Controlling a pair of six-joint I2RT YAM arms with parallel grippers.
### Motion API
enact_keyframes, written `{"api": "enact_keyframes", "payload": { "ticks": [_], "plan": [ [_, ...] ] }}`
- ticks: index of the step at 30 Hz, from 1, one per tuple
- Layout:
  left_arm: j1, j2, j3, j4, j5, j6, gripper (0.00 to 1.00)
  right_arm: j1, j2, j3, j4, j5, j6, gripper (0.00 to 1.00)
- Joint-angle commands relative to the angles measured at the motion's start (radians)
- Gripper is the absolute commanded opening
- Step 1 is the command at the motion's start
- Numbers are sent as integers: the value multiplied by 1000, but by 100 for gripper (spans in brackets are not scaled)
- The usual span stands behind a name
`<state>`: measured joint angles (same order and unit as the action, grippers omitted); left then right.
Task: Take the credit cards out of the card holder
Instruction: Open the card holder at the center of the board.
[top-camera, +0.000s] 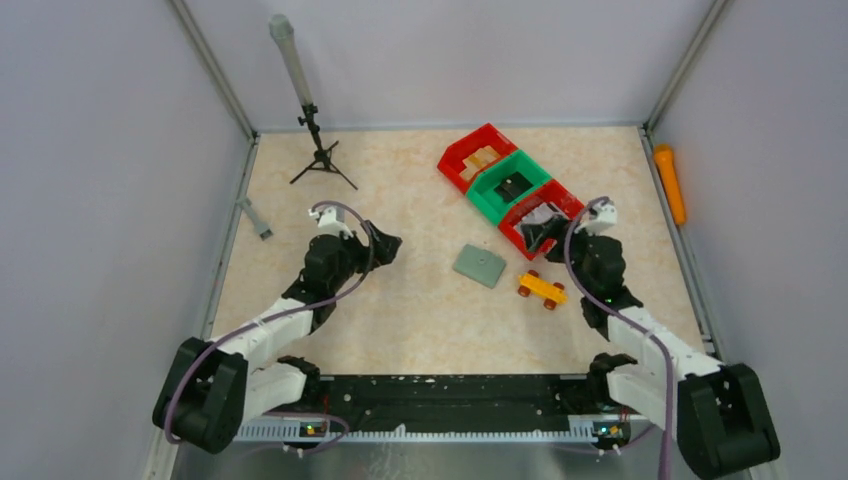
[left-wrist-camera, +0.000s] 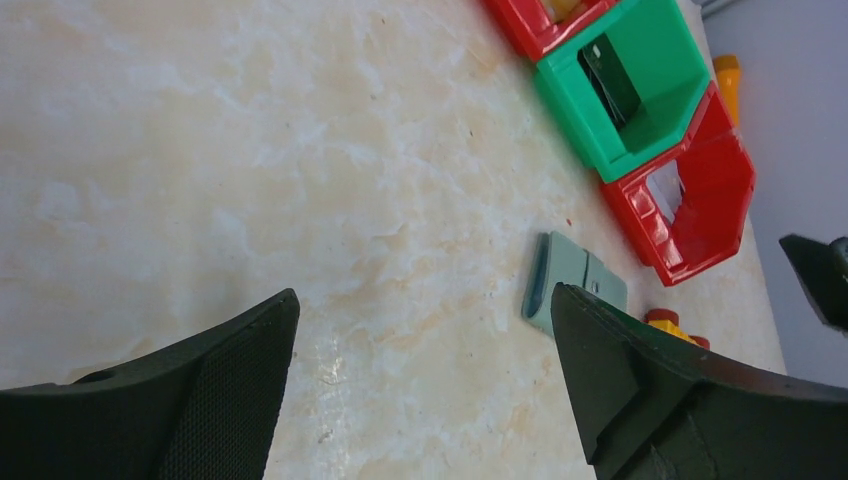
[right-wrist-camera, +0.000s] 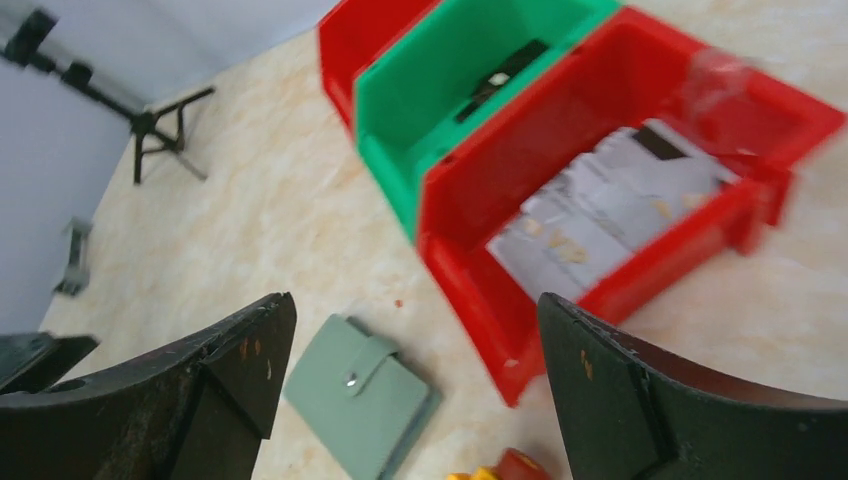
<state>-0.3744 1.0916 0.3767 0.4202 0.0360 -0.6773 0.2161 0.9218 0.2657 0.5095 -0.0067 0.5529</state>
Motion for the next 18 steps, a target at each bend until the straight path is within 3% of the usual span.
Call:
{"api": "enact_keyframes", "payload": {
  "ticks": [1, 4, 8, 12, 14, 18],
  "plan": [
    [-19, 60, 35, 58, 96, -6, 99, 158, 127, 149, 18, -64, -157, 90],
    [-35, 120, 64, 45, 137, -5, 99, 188, 226, 207, -22, -89, -177, 80],
    [-69, 217, 113, 40, 193, -5, 96, 226, 353, 296, -78, -158, -214, 82],
    [-109, 285, 141, 38, 225, -5, 94, 310, 498, 427, -240, -94, -303, 78],
    [-118, 309, 141, 35, 245, 0, 93, 319, 550, 478, -301, -89, -313, 74],
    [-128, 337, 143, 14, 286, 11, 92, 319, 603, 525, -383, -54, -305, 73]
  ]
}}
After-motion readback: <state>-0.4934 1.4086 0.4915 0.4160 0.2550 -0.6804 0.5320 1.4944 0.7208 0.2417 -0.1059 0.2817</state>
